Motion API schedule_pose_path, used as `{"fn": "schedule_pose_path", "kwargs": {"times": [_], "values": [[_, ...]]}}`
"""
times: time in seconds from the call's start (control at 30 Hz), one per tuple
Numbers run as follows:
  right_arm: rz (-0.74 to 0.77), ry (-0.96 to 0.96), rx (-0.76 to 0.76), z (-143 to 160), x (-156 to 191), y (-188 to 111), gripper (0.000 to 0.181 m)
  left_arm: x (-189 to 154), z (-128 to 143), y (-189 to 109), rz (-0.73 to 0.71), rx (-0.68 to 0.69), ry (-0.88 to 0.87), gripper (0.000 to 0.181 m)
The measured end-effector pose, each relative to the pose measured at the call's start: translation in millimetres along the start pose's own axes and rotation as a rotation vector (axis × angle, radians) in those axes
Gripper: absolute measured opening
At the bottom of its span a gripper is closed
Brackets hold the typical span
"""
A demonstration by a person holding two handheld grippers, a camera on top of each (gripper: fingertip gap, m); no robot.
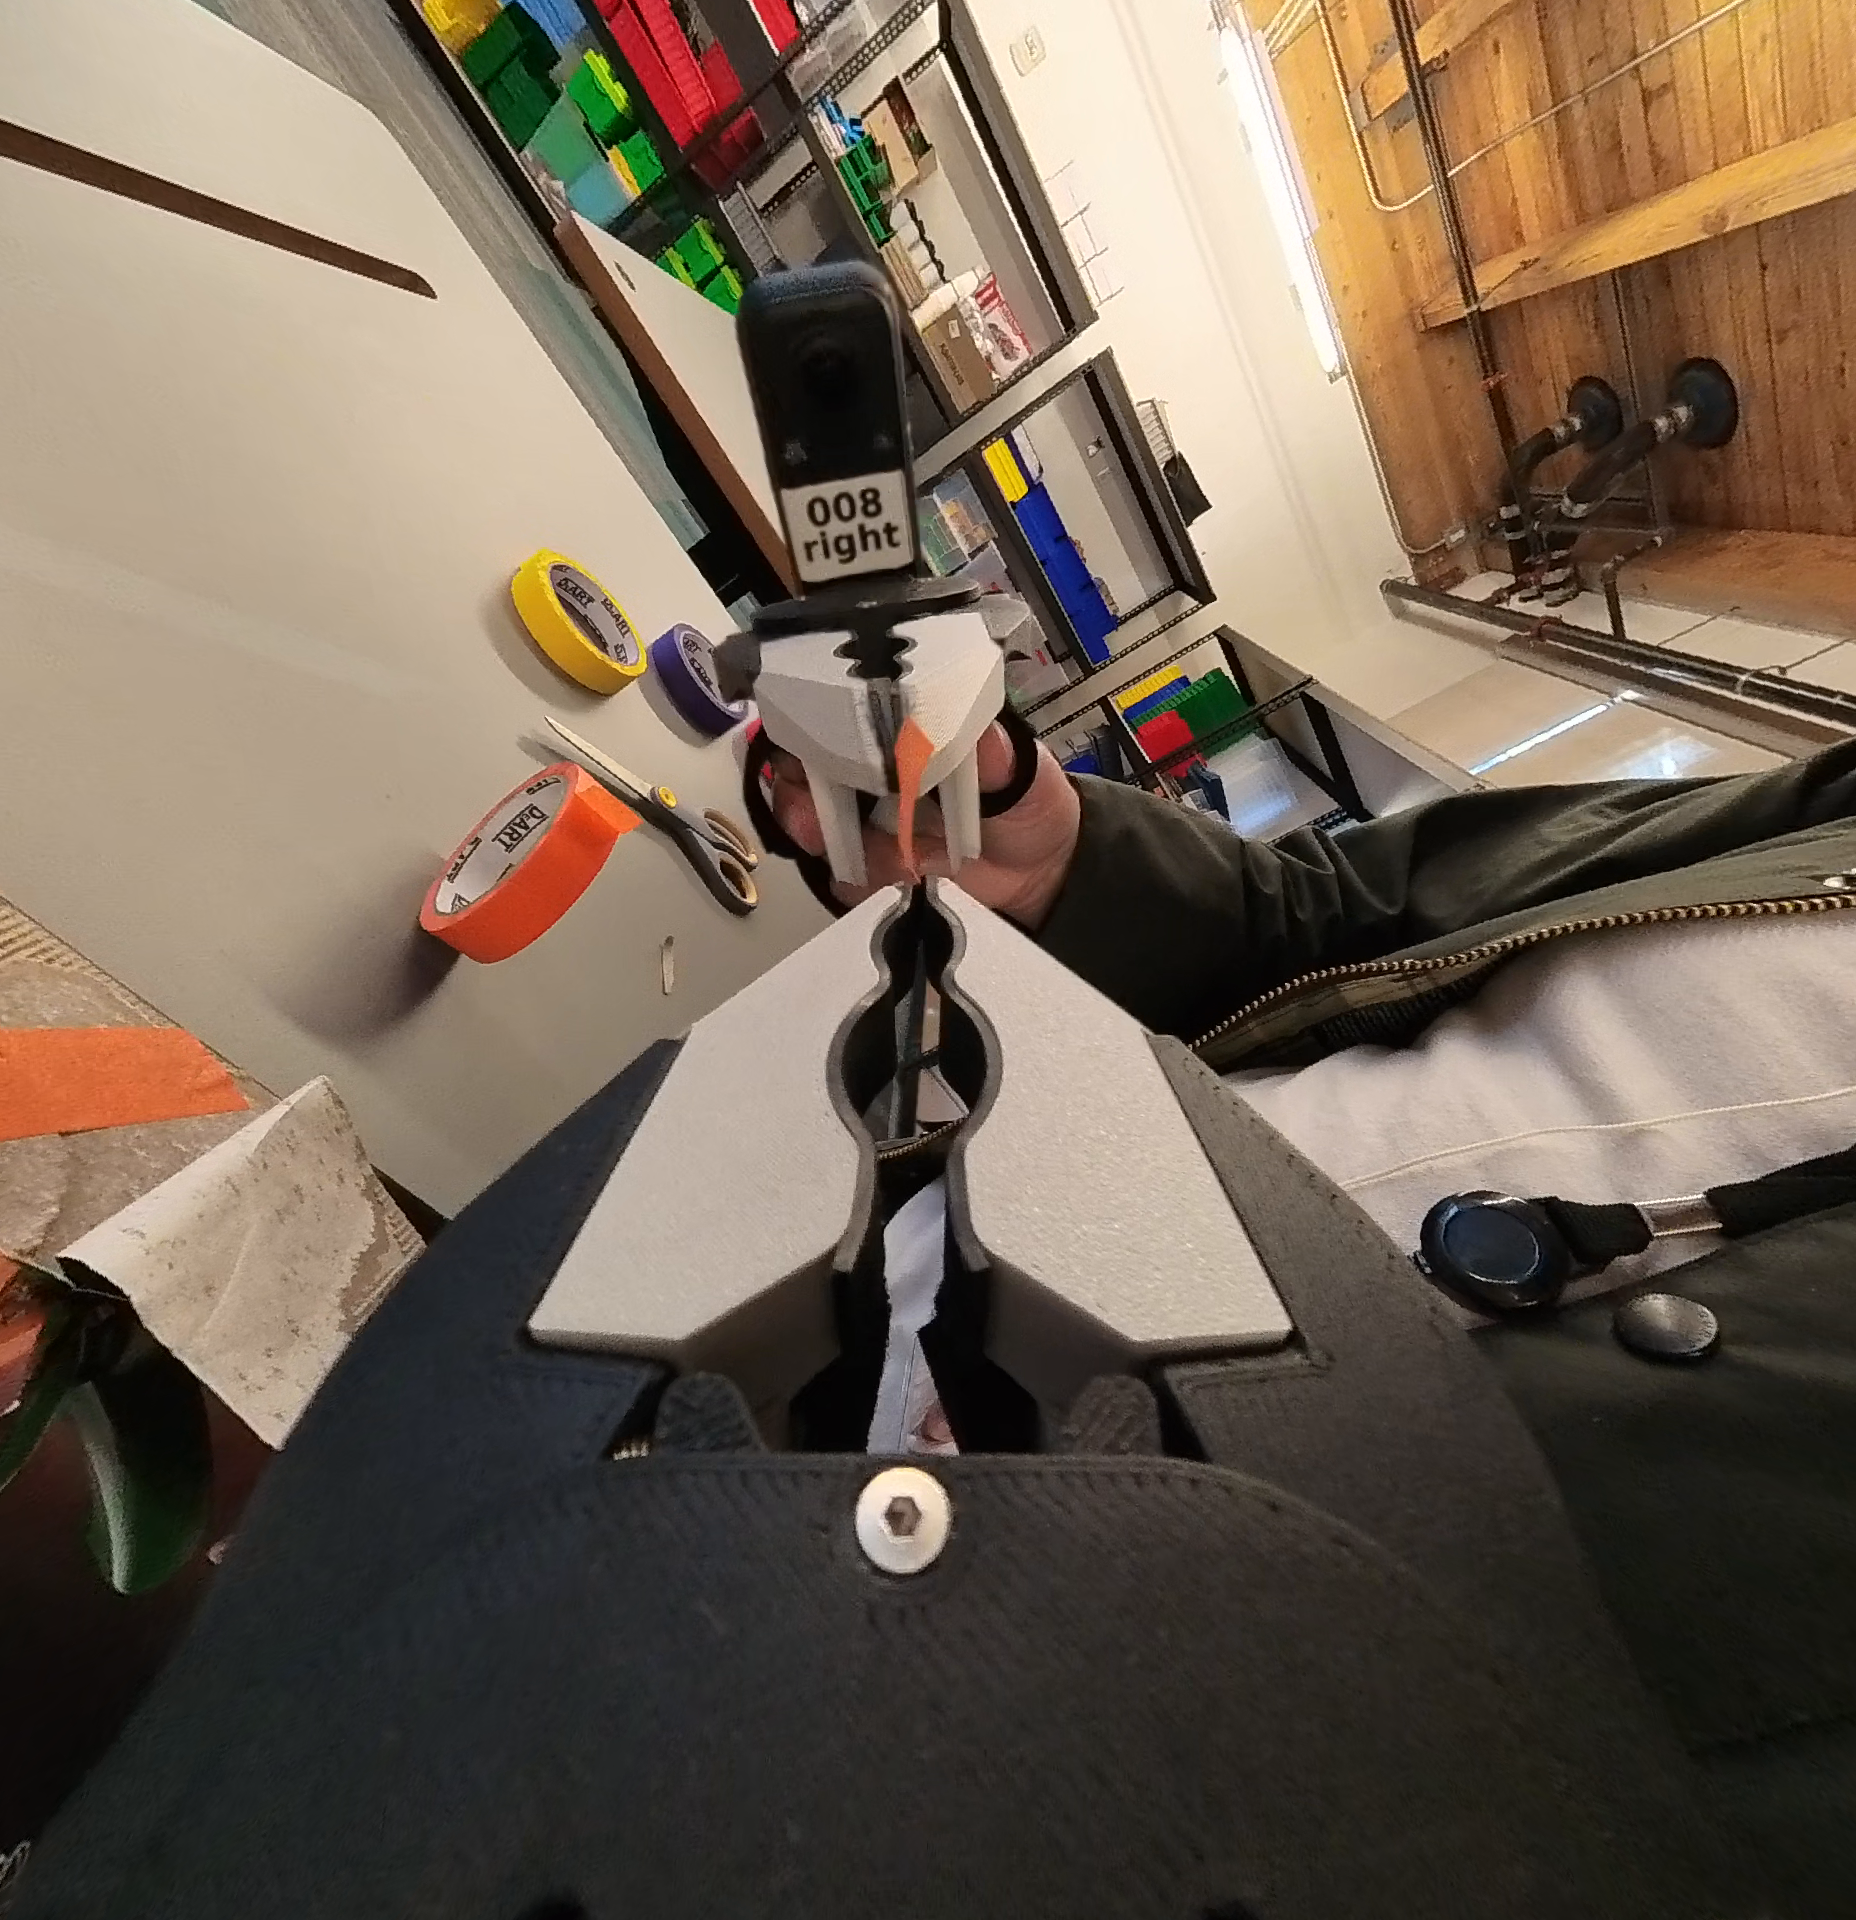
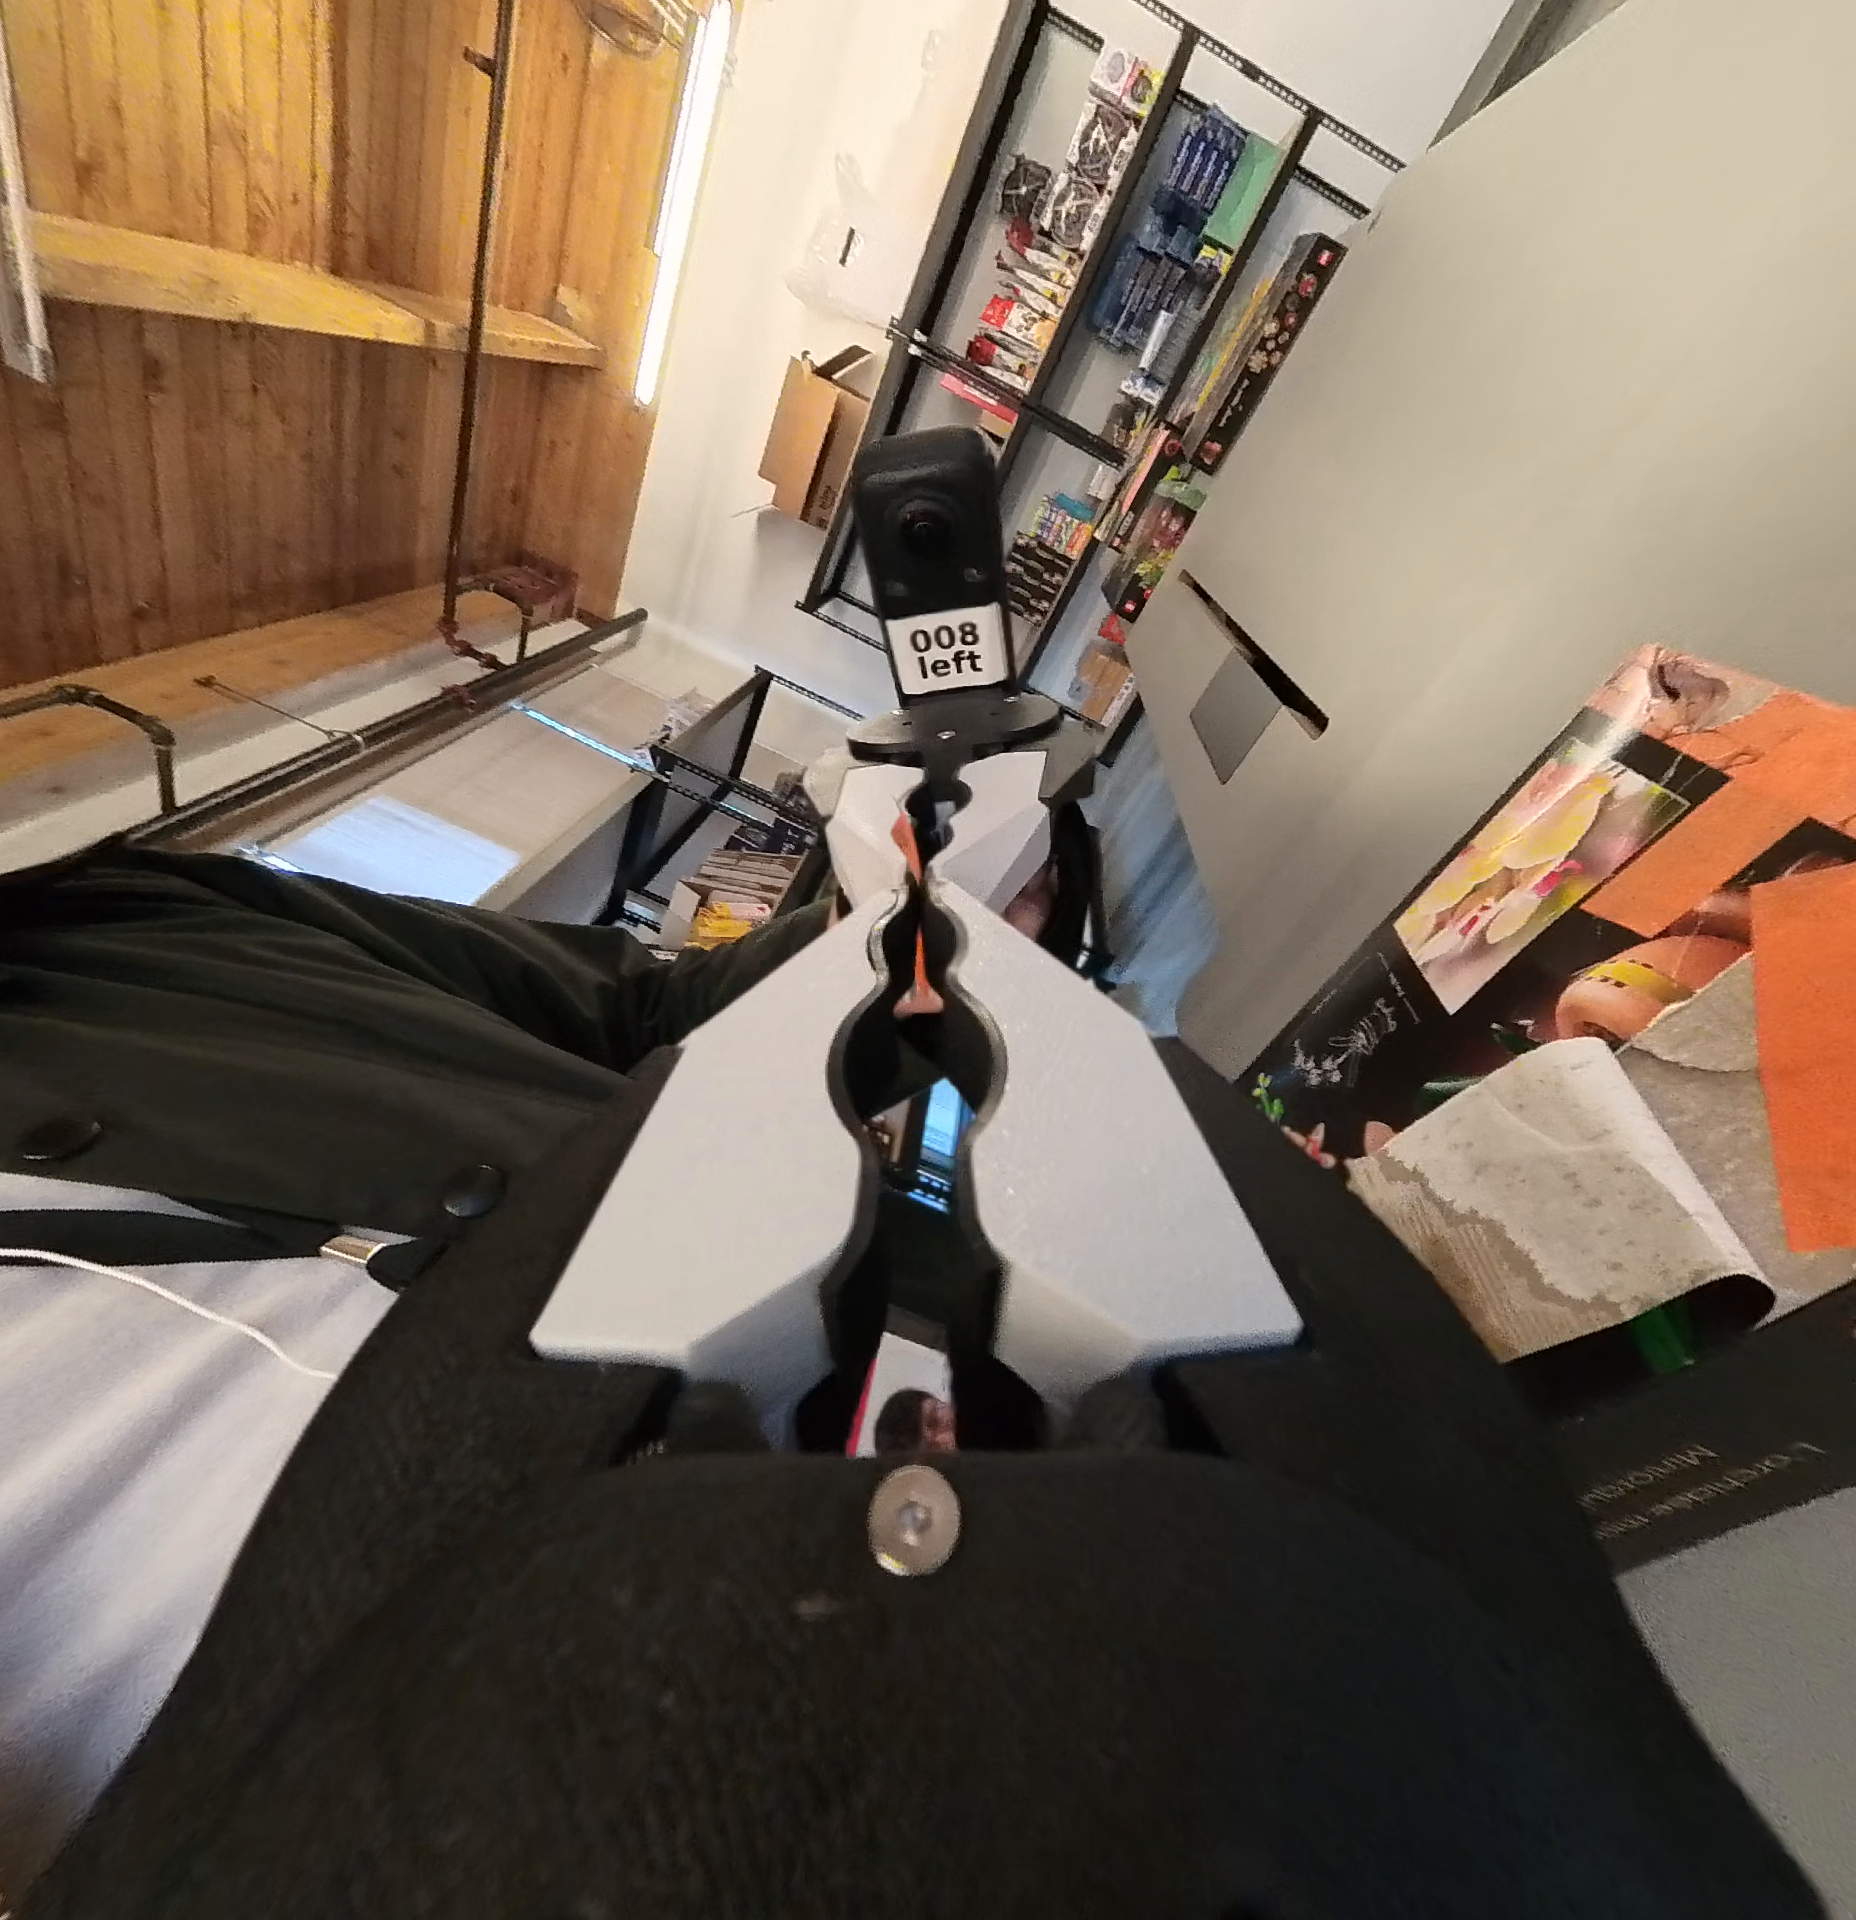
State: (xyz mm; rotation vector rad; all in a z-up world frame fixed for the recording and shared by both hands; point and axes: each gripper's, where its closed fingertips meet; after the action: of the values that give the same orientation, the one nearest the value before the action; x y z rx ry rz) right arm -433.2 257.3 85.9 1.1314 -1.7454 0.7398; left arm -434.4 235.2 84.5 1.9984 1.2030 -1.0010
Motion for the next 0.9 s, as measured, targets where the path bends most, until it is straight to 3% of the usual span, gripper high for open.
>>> {"fn": "schedule_pose_path", "kwargs": {"times": [0.1, 0.27, 0.4, 0.53, 0.67, 0.77, 0.9], "values": [[0.004, -0.019, 0.009, 2.5, -1.0, -0.2, 0.000, 1.5, 2.2, -1.0, -0.008, 0.011, 0.010, 0.000], [0.092, -0.060, 0.046, 9.2, -14.1, 1.9, 0.000, 7.9, -5.5, -21.1, -0.036, -0.028, -0.015, 0.048], [0.089, -0.011, -0.037, -4.2, -20.2, -9.5, 0.000, 24.6, -8.3, -52.5, -0.100, -0.103, -0.063, 0.047], [0.116, -0.006, -0.064, -8.9, -28.7, -25.2, 0.000, 75.9, 36.2, -75.4, -0.284, 0.014, -0.163, 0.051], [0.121, 0.014, -0.096, -11.8, -32.5, -40.8, 0.000, 92.8, 85.7, -63.6, -0.259, 0.132, -0.329, 0.047], [0.133, 0.020, -0.111, -11.5, -35.1, -50.0, 0.000, 105.7, 122.5, -60.8, -0.365, 0.354, -0.283, 0.042], [0.137, 0.033, -0.127, -10.2, -37.5, -57.3, 0.000, 101.8, 122.8, -46.7, -0.330, 0.400, -0.241, 0.052]]}}
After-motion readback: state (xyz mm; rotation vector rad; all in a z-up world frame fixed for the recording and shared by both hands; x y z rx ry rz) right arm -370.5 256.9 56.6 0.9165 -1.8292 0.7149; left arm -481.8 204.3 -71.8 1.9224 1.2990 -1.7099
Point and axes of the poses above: each gripper's, where its closed fingertips meet, y out along the fingers, z out of its underside, x = y × z across the jaws, and after that the axes turned 8 degrees about z, right-handed
